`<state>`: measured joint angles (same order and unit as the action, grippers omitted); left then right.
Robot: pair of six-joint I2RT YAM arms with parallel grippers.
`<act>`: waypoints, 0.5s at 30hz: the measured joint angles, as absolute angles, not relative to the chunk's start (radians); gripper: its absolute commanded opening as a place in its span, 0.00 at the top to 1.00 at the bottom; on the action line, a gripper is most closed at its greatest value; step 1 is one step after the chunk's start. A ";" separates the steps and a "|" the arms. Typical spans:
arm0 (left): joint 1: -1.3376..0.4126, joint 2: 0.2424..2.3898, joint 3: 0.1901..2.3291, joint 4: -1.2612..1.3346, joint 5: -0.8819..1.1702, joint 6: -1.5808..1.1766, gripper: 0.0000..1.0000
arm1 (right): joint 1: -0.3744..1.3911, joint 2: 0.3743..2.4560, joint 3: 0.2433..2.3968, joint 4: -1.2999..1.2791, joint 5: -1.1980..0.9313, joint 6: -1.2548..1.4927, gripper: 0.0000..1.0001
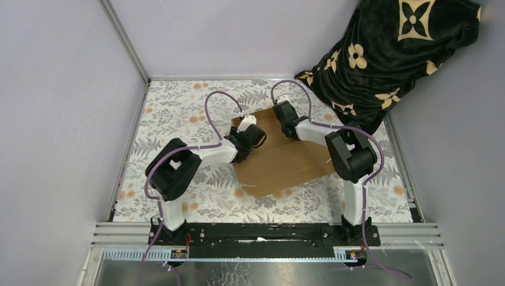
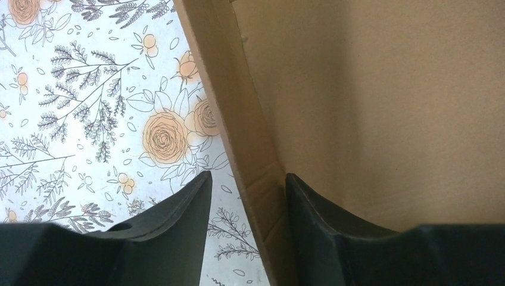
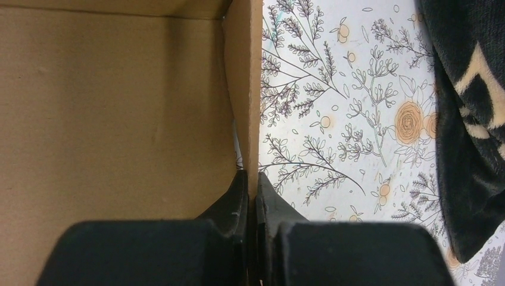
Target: Fold the paper box
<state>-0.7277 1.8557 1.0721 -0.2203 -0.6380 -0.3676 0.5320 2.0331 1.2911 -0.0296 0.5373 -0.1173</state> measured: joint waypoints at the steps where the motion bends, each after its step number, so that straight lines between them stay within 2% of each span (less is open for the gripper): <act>1: -0.726 1.850 1.068 -0.221 -0.634 -0.368 0.44 | 0.532 2.033 1.291 -0.030 0.534 -0.117 1.00; 8: -0.727 1.805 1.065 -0.227 -0.596 -0.345 0.42 | 0.529 2.012 1.283 -0.062 0.499 -0.062 1.00; 15: -0.727 1.786 1.065 -0.224 -0.525 -0.328 0.42 | 0.528 1.903 1.172 -0.103 0.437 0.007 1.00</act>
